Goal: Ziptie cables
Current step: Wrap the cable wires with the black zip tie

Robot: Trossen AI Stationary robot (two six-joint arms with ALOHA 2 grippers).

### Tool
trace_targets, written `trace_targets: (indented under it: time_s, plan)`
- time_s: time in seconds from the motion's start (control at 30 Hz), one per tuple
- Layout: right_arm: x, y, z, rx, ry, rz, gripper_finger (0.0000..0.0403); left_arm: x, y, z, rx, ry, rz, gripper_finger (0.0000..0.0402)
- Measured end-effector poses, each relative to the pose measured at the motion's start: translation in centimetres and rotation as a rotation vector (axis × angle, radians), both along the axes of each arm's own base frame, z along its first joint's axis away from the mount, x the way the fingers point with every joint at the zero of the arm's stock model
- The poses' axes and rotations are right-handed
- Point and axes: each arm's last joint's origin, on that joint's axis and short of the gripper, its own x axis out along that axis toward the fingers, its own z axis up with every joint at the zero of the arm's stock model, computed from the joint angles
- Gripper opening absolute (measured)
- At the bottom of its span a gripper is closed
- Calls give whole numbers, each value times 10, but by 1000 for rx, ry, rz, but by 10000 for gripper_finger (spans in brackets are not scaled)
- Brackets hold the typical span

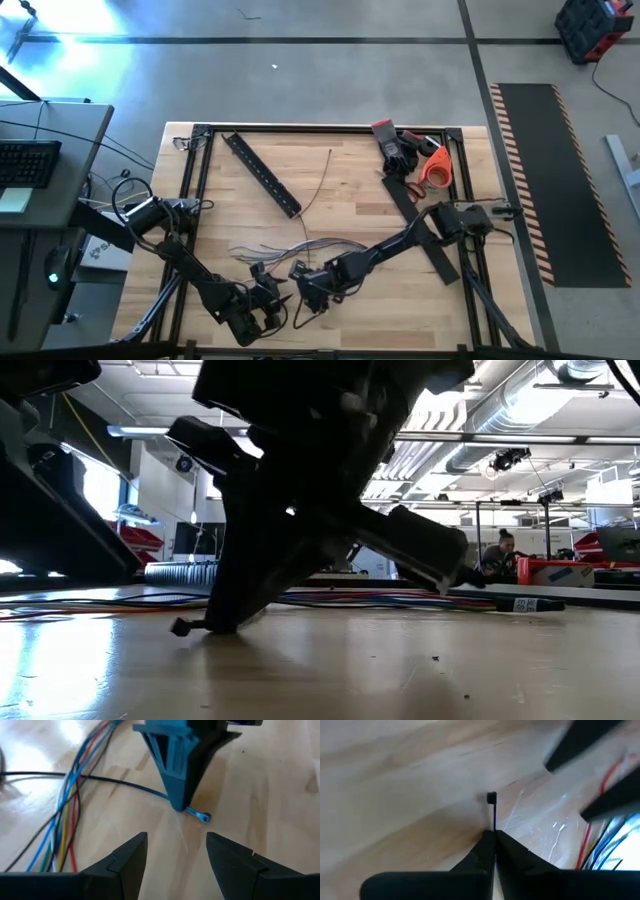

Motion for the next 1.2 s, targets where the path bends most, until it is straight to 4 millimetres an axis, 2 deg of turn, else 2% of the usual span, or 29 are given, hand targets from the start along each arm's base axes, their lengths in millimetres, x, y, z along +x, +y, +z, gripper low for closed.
trace_targets:
  time_s: [0.2, 0.37, 0.57, 0.83, 1.07, 1.2]
  plan:
    - [-30, -24, -5, 268, -234, -126, 0, -5, -5, 0, -22, -9, -3, 188]
    - [-59, -45, 1, 486, -490, -246, 0, -6, -5, 3, 53, -91, 27, 188]
    - [-81, -61, 1, 733, -675, -322, 0, 13, 2, 1, 186, -153, 37, 188]
    - [-87, -60, 3, 815, -702, -315, 0, 44, 20, -7, 360, -205, 118, 188]
    - [-88, -56, 2, 815, -694, -307, 0, 60, 24, -4, 306, -183, 33, 187]
    - [-88, -56, 2, 814, -692, -308, 0, 65, 28, -2, 313, -189, 36, 166]
